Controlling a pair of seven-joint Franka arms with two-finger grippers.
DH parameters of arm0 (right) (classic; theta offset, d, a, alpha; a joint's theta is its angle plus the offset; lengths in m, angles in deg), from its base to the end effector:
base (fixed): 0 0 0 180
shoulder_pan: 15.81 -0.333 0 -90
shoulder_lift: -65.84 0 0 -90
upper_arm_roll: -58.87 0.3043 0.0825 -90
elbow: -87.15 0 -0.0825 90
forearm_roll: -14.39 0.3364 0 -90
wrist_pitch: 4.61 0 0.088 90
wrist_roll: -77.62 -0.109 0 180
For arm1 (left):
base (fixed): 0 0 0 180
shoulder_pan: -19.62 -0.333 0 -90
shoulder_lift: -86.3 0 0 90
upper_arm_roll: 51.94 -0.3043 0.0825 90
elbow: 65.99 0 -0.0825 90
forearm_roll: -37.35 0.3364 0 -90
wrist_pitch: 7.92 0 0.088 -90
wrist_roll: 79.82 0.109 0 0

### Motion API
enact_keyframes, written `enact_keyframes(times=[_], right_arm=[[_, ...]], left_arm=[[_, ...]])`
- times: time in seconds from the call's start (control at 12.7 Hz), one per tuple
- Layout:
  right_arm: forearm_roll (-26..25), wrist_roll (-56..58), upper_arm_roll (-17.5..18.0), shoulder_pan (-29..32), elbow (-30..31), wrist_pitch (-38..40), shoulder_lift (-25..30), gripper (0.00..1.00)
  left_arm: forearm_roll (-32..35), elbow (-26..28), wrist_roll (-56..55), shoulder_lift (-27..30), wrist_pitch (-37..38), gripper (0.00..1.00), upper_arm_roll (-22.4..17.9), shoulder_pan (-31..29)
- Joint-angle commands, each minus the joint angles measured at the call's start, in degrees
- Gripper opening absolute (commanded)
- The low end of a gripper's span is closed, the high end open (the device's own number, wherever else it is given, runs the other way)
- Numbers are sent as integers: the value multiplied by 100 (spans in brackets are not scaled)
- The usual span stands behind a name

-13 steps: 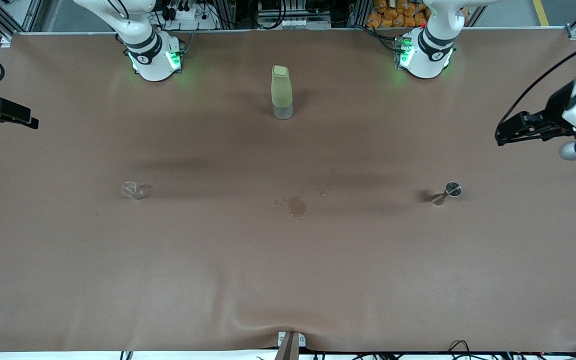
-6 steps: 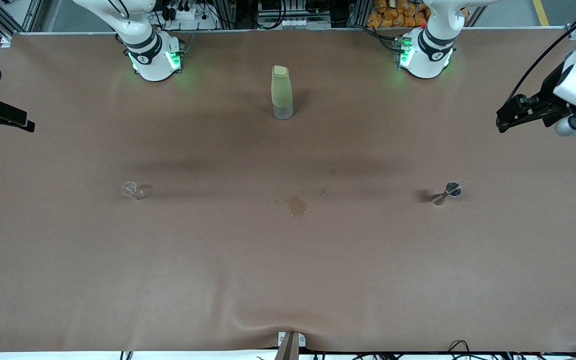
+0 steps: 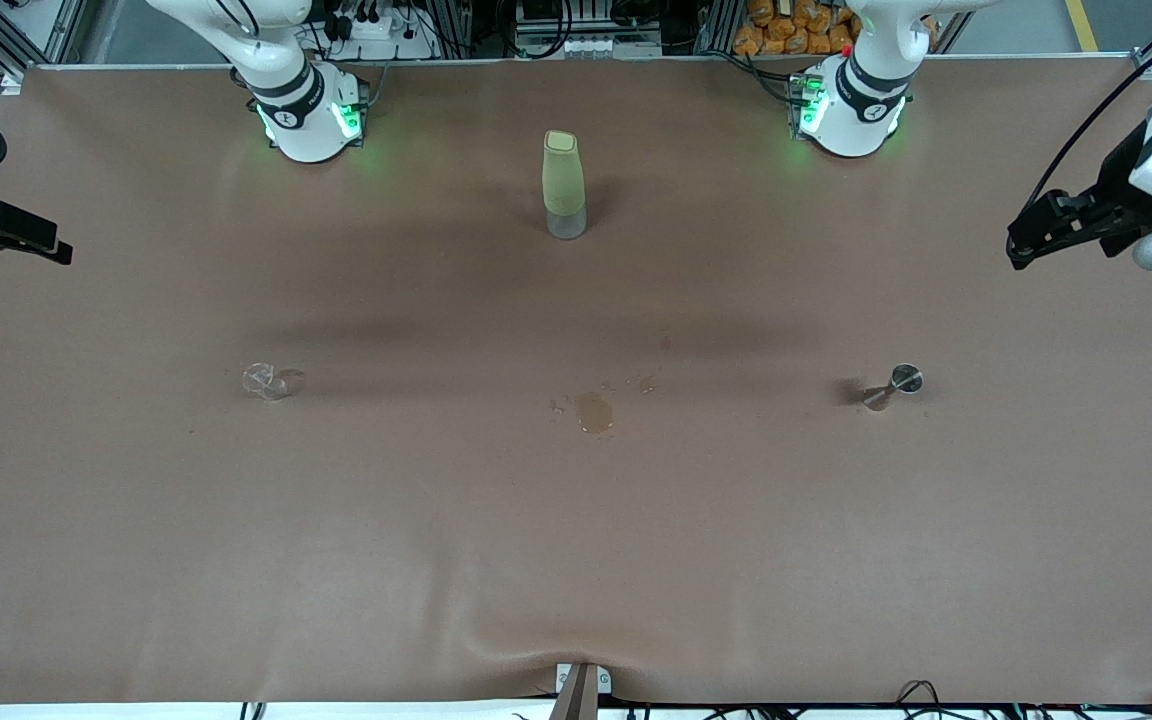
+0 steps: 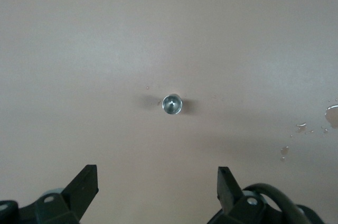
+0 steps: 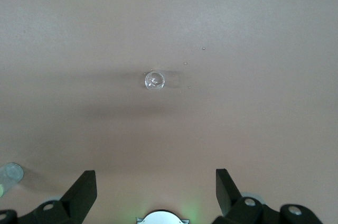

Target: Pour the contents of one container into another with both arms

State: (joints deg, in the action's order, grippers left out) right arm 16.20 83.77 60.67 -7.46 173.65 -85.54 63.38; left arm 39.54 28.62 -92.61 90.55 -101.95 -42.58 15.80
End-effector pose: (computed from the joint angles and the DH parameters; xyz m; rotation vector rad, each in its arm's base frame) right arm 0.4994 -0.0539 0.6019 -3.0864 0.0064 0.2097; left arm 0.4895 -0.0468 0.6194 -3.0940 -0.1938 -0.1089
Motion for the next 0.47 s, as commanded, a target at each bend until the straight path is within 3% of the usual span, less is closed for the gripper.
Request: enact_keyframes(times=[0.0, 0.39], right_arm=[[-181, -70, 119, 88, 191, -55, 177, 100], [-181, -70, 119, 88, 174, -37, 159, 100]], left_arm=[[71, -259, 75, -153, 69, 100, 4, -14], [19, -215, 101, -161, 105, 100, 22, -6]])
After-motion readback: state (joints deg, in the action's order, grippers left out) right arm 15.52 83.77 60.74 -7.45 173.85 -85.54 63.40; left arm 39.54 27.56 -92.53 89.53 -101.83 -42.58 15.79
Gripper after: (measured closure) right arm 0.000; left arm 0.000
